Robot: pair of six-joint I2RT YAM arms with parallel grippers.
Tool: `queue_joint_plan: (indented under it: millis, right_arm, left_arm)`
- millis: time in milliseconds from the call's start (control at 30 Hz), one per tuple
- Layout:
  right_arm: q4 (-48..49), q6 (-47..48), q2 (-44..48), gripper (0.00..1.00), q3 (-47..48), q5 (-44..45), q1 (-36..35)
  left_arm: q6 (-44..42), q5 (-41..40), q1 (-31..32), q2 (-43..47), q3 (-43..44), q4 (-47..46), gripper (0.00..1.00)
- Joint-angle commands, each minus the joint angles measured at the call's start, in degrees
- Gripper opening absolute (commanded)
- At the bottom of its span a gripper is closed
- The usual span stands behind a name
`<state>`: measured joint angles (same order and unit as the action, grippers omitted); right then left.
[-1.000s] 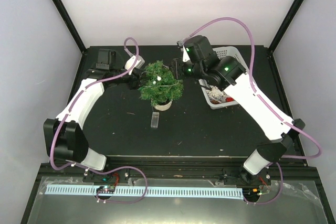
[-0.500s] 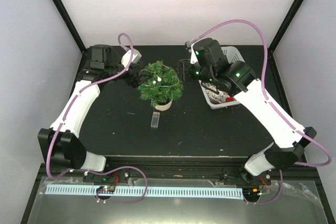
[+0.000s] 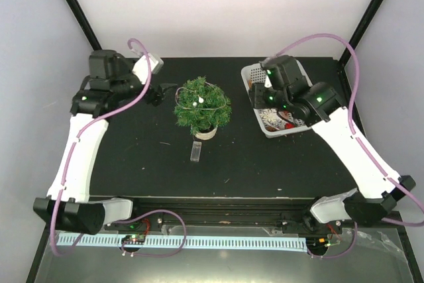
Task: Decorate the small christmas tree
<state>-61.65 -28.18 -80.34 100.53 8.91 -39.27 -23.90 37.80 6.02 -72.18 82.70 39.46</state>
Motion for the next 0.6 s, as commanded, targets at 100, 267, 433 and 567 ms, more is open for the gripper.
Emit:
queue_joint_plan:
  millis: [100,267,433,567]
  right_arm:
    - [-0.8,1.0,9.5,0.53,-14.1,-0.9,10.8]
    - [4.5,-2.9,9.8,0.54,-22.6,-3.7,12.9]
    - [6.5,-2.3,4.2,0.54,-23.2,-3.2,16.1]
    - [7.5,0.9,-1.9,0.56,-19.9,0.4,19.1]
  left_arm:
    - [-6.0,-3.8,-4.4,4.1,9.3,20.6,0.93]
    - [-10.6,-5.2,-6.0,5.5,8.5,29.2,0.95]
    - [-10.5,-4.4,-8.0,5.3,5.2,29.9,0.94]
    - [-8.7,-2.2,-8.2,3.9,4.1,31.4,0.93]
